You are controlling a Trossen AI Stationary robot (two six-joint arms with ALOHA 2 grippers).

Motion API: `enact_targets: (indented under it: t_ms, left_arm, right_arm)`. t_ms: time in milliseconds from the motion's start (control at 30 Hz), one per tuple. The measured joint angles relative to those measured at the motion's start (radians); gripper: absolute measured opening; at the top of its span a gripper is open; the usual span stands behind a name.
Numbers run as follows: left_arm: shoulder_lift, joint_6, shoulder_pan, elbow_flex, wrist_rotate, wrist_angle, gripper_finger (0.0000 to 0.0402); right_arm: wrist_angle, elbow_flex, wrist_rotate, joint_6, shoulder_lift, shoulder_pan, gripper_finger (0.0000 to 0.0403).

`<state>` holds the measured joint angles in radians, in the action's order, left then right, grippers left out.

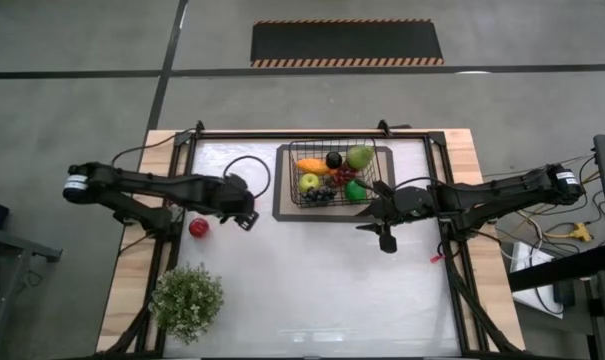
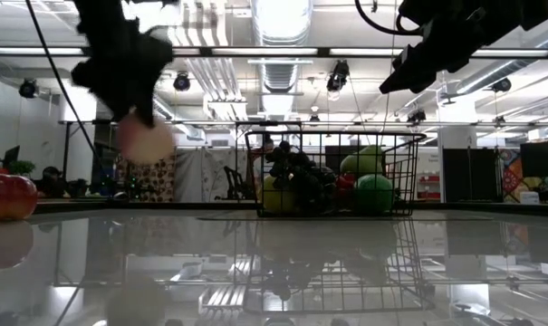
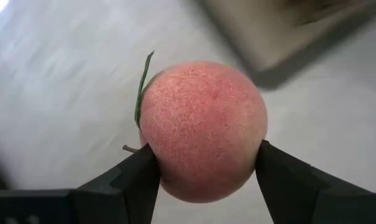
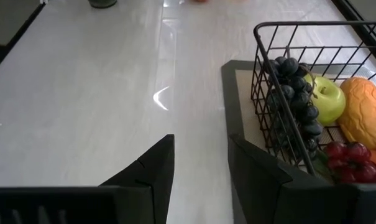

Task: Build produce basket
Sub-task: Put the pink peach into the black wire basket

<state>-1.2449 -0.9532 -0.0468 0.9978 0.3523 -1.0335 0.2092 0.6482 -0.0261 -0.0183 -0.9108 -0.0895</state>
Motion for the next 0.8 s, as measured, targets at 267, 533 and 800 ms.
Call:
enact_targets:
  t_ms: [267,533,800]
  left_arm:
    - [-0.018,0.397,-0.137,0.162,0.091,0.279,0.0215]
    - [-0.187,0.775,-0.197,0.312,0.2,0.452,0.0215]
    - [-0.396,1.155,-0.189,0.53,0.24,0.433,0.0215]
  right_arm:
    - [0.004,-0.015,0.0,0.02,0.02,0.0,0.0141]
    - [0.075,-0.018,0.0,-0.001,0.084,0.0,0.0132]
    - [0.067,-0.068,0.0,-0.005,0.189,0.0,0.0134]
